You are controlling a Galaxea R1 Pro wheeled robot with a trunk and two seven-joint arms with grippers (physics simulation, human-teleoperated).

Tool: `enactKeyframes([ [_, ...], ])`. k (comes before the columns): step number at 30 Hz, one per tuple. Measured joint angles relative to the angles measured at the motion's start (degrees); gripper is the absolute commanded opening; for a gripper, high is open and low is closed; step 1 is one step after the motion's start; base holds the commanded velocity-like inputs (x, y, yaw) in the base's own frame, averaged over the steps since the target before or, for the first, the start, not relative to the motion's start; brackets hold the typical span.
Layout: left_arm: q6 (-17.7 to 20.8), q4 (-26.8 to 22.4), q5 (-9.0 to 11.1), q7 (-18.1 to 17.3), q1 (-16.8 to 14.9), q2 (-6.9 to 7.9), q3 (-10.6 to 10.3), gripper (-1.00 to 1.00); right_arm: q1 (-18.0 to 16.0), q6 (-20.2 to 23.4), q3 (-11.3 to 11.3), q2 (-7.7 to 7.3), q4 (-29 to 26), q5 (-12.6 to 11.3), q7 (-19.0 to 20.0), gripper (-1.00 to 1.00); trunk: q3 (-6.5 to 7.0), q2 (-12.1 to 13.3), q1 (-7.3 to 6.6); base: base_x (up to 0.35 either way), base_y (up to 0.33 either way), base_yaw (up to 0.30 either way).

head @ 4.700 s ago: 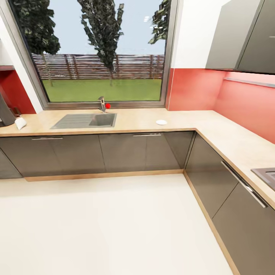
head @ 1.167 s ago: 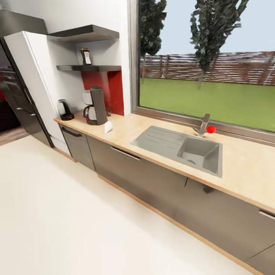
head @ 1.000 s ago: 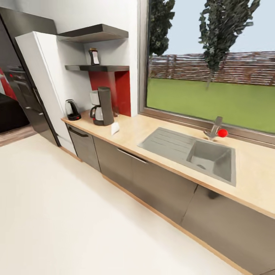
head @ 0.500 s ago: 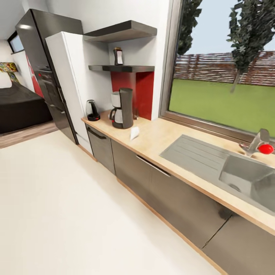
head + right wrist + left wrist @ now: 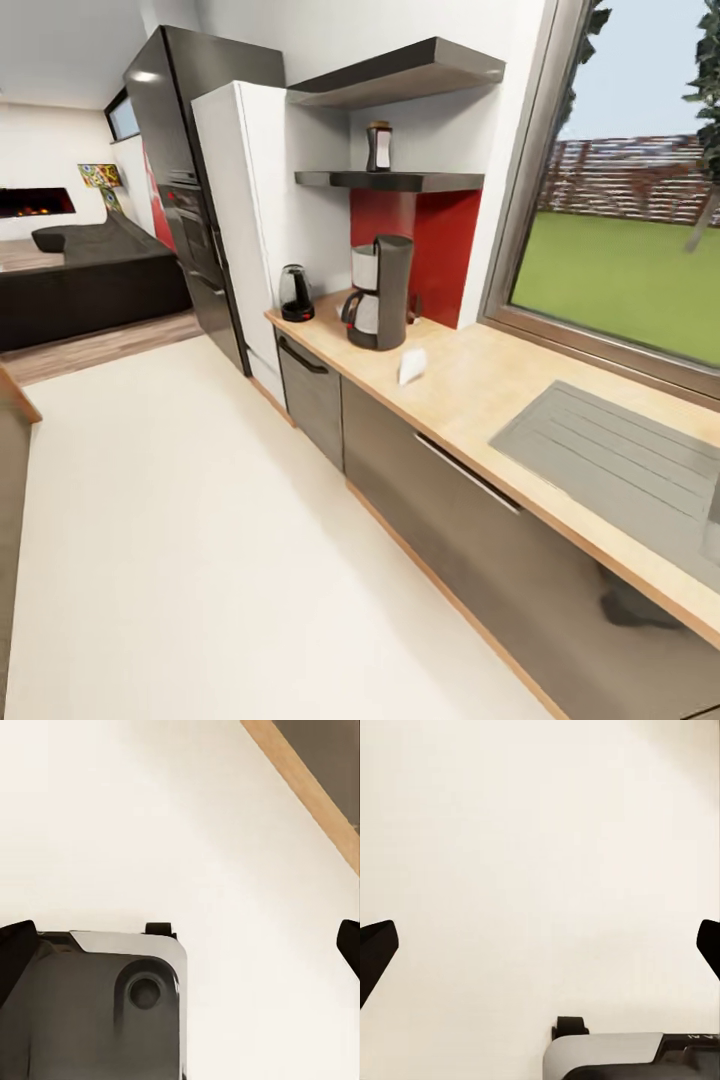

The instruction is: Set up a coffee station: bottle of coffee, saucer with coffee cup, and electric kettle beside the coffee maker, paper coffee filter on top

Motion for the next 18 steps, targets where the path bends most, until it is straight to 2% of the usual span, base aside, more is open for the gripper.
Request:
enactKeyframes([
  [8,0.0,0.03,0.06,0.0,0.0,0.0,0.0,1.0,0.0,0.0,0.07,0.03,0.0,0.0,0.01,1.0,0.0,0.0,0.0,0.274,0.238,0.252],
  [18,-0.09,0.09,0.08,0.0,-0.02,0.08,0.0,1.0,0.01,0.0,0.13,0.03,-0.01,0.0,0.01,1.0,0.23,0.0,0.0,0.248,0.249,0.019],
])
